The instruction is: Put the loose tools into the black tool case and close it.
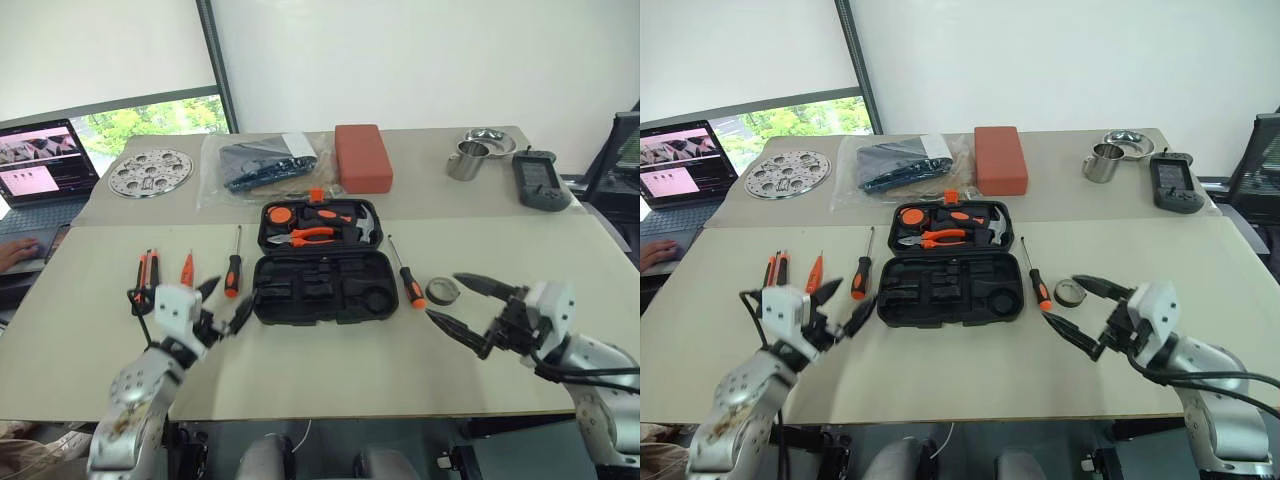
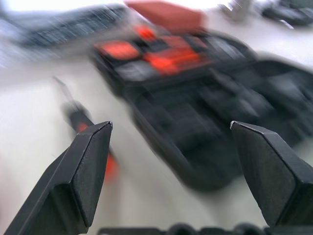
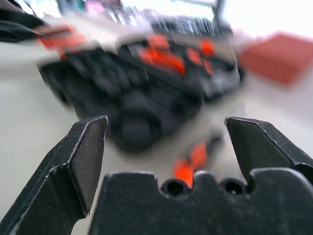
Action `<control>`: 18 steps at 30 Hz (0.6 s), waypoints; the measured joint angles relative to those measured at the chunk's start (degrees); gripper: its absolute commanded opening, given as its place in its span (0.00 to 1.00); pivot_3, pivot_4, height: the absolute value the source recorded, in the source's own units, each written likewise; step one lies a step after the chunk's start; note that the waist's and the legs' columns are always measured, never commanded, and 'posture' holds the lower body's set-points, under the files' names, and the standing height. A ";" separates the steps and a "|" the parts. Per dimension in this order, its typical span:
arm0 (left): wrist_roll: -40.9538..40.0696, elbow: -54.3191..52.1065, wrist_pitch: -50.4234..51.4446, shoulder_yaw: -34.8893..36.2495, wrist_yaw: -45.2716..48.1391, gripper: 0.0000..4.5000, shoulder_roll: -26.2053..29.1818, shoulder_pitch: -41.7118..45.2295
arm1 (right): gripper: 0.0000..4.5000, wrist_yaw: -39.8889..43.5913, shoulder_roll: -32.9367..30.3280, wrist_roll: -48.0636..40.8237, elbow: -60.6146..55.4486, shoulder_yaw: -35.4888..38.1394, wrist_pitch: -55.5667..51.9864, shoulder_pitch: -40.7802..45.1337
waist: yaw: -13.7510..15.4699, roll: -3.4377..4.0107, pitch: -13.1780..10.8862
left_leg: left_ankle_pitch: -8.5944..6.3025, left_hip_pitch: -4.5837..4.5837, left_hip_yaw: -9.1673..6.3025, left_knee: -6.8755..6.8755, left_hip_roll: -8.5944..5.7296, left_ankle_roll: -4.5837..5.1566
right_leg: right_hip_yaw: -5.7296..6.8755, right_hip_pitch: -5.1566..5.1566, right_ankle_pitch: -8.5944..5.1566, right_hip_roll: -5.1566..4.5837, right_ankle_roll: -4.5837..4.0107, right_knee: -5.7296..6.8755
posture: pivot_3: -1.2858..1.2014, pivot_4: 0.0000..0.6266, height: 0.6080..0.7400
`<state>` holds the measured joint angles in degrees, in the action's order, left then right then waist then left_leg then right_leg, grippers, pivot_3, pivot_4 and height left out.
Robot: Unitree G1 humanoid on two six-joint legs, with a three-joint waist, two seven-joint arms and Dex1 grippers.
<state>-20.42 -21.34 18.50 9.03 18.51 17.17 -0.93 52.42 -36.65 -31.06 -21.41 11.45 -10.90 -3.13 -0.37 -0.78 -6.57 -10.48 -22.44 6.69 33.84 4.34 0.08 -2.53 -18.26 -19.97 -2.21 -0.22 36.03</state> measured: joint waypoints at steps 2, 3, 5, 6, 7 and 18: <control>0.73 -0.20 4.26 0.05 -4.85 0.92 -1.53 3.52 | 1.00 -0.75 -0.04 -1.32 -2.65 -2.32 -3.23 1.64 | 0.07 0.01 0.01 | -0.01 -0.10 0.01 -0.01 -0.06 0.02 | -0.03 -0.02 -0.04 0.07 0.07 -0.03 | 0.52 0.24 1.00; 1.63 -0.08 7.70 0.01 -8.09 0.92 -2.53 5.55 | 1.00 -1.56 -0.05 -1.81 -4.15 -3.45 -5.02 3.17 | 0.06 0.00 0.00 | -0.02 -0.14 0.00 0.00 -0.21 0.04 | -0.04 -0.04 -0.08 0.06 0.15 -0.03 | 0.52 0.24 1.00; 3.41 0.35 13.04 -0.30 -12.84 0.92 -3.68 8.15 | 1.00 -2.64 -0.11 -2.16 -6.65 -4.58 -7.31 5.42 | 0.02 -0.03 -0.01 | -0.03 -0.15 -0.02 -0.01 -0.38 0.05 | -0.05 -0.04 -0.15 0.02 0.27 -0.03 | 0.52 0.24 1.00; 4.27 1.08 15.30 -0.34 -14.66 0.92 -3.97 9.15 | 1.00 -2.95 -0.21 -2.42 -7.39 -4.86 -8.13 6.24 | 0.09 -0.03 -0.01 | -0.03 -0.15 -0.03 -0.01 -0.40 0.05 | -0.05 -0.04 -0.16 0.01 0.29 -0.03 | 0.52 0.24 1.00; 5.18 2.24 18.34 -0.35 -16.81 0.92 -4.20 10.43 | 1.00 -3.28 -0.37 -2.64 -7.94 -5.32 -8.90 7.19 | 0.20 -0.05 -0.02 | -0.03 -0.15 -0.03 -0.01 -0.41 0.05 | -0.04 -0.04 -0.16 0.01 0.30 -0.03 | 0.52 0.24 1.00; 8.89 11.51 30.67 -4.17 -18.52 0.76 -4.46 16.78 | 1.00 -5.12 -0.94 -2.31 -9.06 -6.59 -11.04 7.04 | 0.92 -0.10 -0.04 | 0.14 0.01 -0.03 -0.04 -0.45 -0.23 | 0.01 0.02 -0.17 -0.04 0.31 0.06 | 0.52 0.24 1.00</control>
<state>-11.53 -9.83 49.17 4.86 -0.01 12.71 15.85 47.30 -37.59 -33.37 -30.47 4.86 -21.94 3.92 0.55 -0.88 -6.60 -10.34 -22.44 6.67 33.80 3.89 -0.15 -2.53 -18.23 -20.14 -2.25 0.09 36.08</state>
